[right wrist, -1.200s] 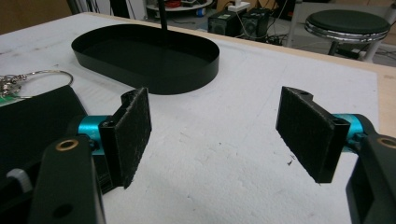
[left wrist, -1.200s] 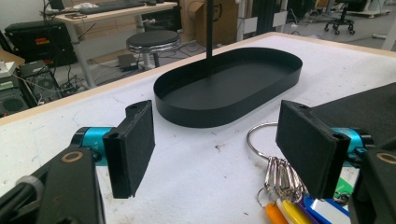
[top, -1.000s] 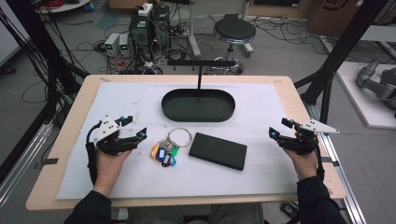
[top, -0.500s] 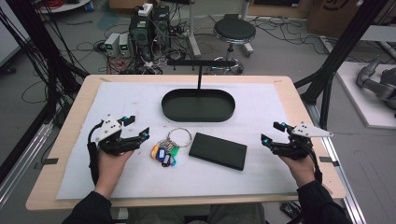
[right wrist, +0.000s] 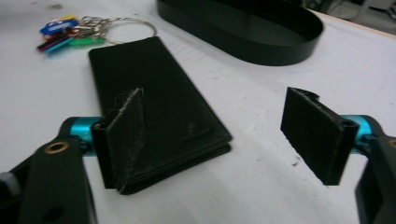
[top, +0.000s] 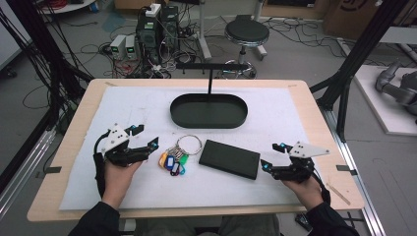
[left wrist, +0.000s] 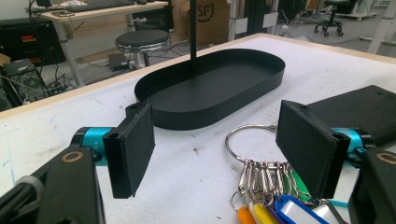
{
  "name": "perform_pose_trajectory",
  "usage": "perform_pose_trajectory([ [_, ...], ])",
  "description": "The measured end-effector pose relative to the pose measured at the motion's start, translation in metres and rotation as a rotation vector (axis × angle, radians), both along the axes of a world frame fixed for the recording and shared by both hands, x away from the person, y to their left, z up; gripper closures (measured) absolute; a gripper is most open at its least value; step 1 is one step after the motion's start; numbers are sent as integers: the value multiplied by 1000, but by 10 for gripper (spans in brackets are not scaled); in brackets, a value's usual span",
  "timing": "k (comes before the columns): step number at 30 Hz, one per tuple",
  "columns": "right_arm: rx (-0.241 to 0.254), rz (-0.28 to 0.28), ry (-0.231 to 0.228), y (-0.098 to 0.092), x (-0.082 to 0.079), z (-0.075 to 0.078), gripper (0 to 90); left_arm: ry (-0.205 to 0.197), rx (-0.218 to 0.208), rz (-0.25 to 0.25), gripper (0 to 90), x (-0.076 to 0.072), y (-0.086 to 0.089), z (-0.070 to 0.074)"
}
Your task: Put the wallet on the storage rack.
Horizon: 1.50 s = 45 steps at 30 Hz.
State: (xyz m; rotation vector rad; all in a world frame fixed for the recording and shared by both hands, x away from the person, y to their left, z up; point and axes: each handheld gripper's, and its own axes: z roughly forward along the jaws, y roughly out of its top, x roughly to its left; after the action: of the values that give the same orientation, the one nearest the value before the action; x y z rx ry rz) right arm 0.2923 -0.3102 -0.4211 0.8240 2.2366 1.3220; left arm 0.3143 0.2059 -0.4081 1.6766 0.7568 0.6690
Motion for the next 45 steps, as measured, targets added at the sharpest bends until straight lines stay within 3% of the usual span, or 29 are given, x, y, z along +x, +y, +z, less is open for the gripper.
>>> perform_pose_trajectory([
  [2, -27, 38, -8, 4, -1, -2, 294, 0, 6, 0, 282, 0, 0, 0],
  [5, -51, 53, -6, 9, -2, -4, 321, 3, 6, -3, 281, 0, -1, -1],
  [8, -109, 104, -5, 14, -5, -10, 372, 4, 11, -4, 281, 0, -2, -3],
  [12, -131, 145, -10, 18, -7, -17, 397, 7, 9, -7, 281, 1, -3, -3],
  [24, -280, 206, -66, 34, -13, -32, 463, 15, 13, -13, 281, 1, -7, -5],
  [30, -340, 210, -129, 38, -16, -37, 486, 20, 11, -16, 281, 1, -8, -6],
  [32, -341, 211, -133, 38, -17, -37, 511, 20, 13, -19, 281, 1, -8, -6],
  [33, -343, 224, -142, 37, -18, -36, 585, 22, 13, -20, 281, 1, -8, -6],
  [35, -344, 227, -146, 37, -18, -36, 622, 19, 15, -26, 281, 1, -9, -6],
  [36, -330, 231, -141, 36, -18, -33, 730, 17, 15, -27, 281, 1, -10, -6],
  [41, -300, 227, -109, 32, -14, -26, 788, 14, 8, -38, 281, 2, -13, -5],
  [45, -207, 194, -87, 25, -11, -16, 804, 14, 3, -63, 281, 4, -18, -5],
])
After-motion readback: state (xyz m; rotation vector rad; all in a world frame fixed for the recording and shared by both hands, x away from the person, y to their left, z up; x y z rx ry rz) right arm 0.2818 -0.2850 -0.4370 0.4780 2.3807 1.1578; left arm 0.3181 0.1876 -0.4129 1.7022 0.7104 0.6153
